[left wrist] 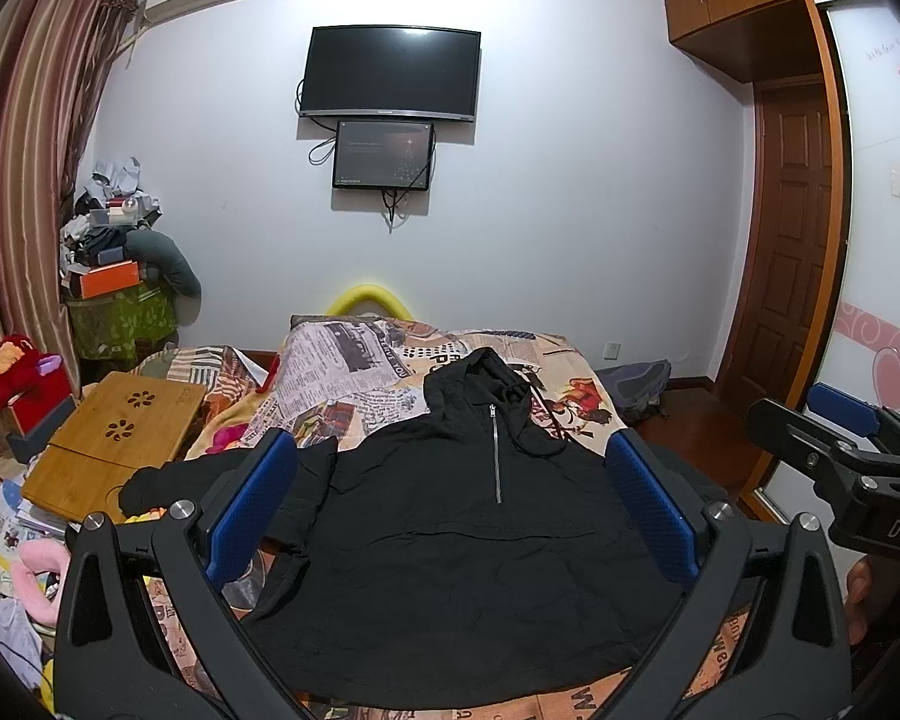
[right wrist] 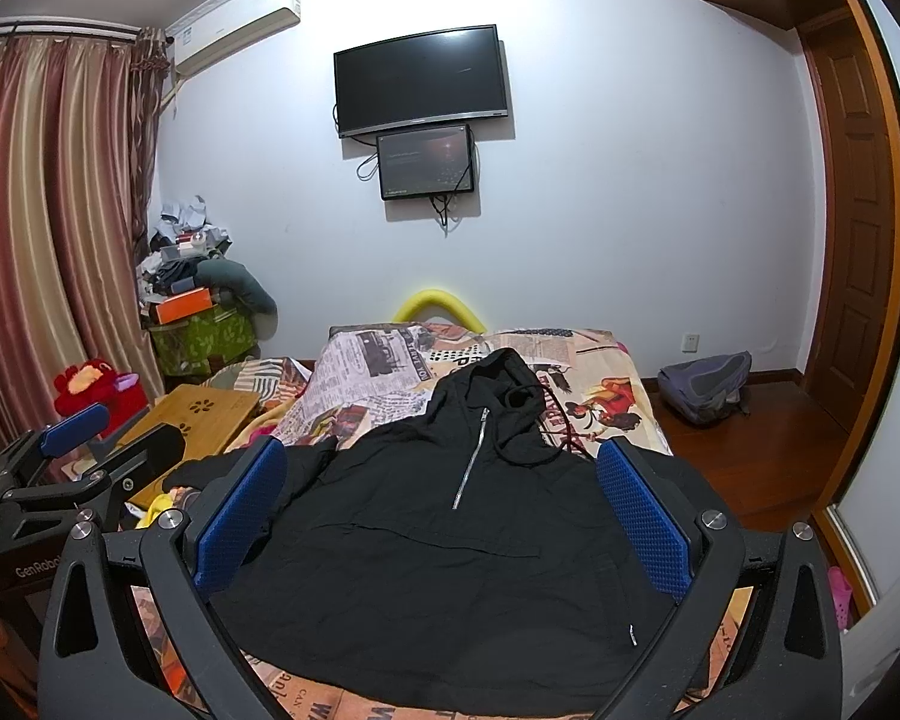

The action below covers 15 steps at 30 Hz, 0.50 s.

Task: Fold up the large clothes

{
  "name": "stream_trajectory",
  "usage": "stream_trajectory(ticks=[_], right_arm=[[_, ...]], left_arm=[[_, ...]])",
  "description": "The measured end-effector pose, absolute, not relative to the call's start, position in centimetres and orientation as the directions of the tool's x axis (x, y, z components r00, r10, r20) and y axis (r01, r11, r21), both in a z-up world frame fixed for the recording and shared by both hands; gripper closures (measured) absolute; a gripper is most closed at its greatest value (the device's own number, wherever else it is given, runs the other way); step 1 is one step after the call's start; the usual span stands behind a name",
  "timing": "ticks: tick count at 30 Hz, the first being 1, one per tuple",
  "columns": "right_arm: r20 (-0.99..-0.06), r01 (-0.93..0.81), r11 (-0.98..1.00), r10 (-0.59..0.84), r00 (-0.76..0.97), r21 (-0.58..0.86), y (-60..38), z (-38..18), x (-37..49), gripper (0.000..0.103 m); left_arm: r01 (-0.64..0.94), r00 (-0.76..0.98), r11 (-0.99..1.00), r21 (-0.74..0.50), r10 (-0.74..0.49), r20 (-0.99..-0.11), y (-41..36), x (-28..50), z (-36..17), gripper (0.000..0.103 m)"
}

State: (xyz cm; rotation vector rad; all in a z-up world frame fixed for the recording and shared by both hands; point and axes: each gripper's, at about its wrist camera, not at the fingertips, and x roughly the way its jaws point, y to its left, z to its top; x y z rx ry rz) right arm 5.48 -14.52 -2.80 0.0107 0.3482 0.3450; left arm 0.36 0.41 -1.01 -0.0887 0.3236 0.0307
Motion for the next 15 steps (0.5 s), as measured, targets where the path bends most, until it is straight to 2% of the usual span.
stream_trajectory(ticks=[15], right_arm=[[-0.332,-0.331,0.941,0.334,0.882,0.066,-13.8,-3.49,5.18,0.0]], left_arm=[[-0.046,0.948,0.996,-0.081,0.018,-0.319,0.47,0.35,-1.01,0.0]])
